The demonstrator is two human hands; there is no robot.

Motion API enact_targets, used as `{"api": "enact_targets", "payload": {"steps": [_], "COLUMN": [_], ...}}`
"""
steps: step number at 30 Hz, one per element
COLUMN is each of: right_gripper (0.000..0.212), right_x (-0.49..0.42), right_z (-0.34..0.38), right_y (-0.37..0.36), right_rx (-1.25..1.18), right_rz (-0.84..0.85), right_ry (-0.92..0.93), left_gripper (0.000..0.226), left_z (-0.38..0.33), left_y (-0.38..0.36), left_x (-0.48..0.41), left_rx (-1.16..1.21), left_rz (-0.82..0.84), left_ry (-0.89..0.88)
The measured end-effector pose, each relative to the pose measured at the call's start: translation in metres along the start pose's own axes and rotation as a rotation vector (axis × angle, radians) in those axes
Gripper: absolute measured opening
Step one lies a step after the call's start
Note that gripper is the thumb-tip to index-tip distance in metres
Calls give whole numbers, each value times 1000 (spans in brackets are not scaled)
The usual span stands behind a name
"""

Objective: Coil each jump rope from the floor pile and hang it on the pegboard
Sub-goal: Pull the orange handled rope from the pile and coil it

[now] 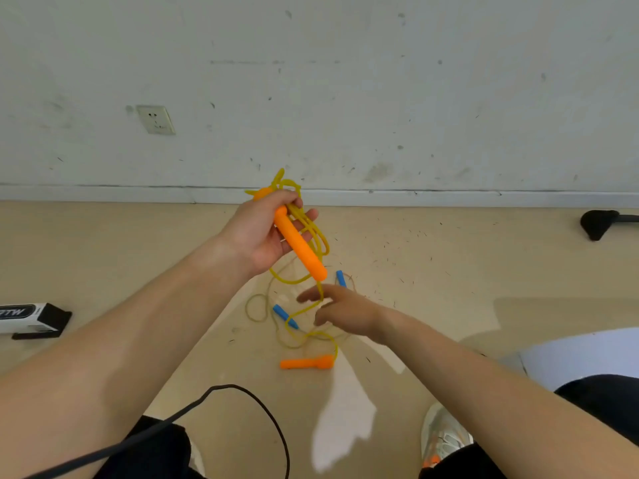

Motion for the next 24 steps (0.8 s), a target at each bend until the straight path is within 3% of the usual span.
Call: {"api": "enact_targets", "payload": {"steps": [3,7,10,14,17,20,24], "right_gripper": [26,22,18,16,18,20,22], "right_x": [-5,-20,-22,0,22,40,51], "right_z": [-12,-29,-27,5,29,44,56], "right_y": [-15,-9,7,37,65,85,92], "right_rx": [130,202,9,-248,-468,-709,-872], "right_rz": [6,-160,-146,-150,-190,-98,51], "right_ry": [-33,-93,-119,47,165,224,272], "left_gripper": [21,20,13,15,22,18,27], "left_z": [-7,-16,-19,-12,-2,14,42], "left_y": [7,27,46,67,75,75,64], "left_x": [-6,-15,-21,-28,-28,-22,-7], "left_rx": [39,2,-134,-392,-649,-898,-840], "left_rz": [-39,-121,-186,-168,-43,180,389], "left_ry": [-38,-117,-220,-275,-329,-328,-203]}}
Point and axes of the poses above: each hand's wrist, its own x-axis away from the middle knuckle, its own y-axis out of the back of the hand, z = x × y, the point moved 3 cm from there along -x, towards the middle knuckle, and after that the axes turned 15 degrees about -y, right-handed, at the moved point
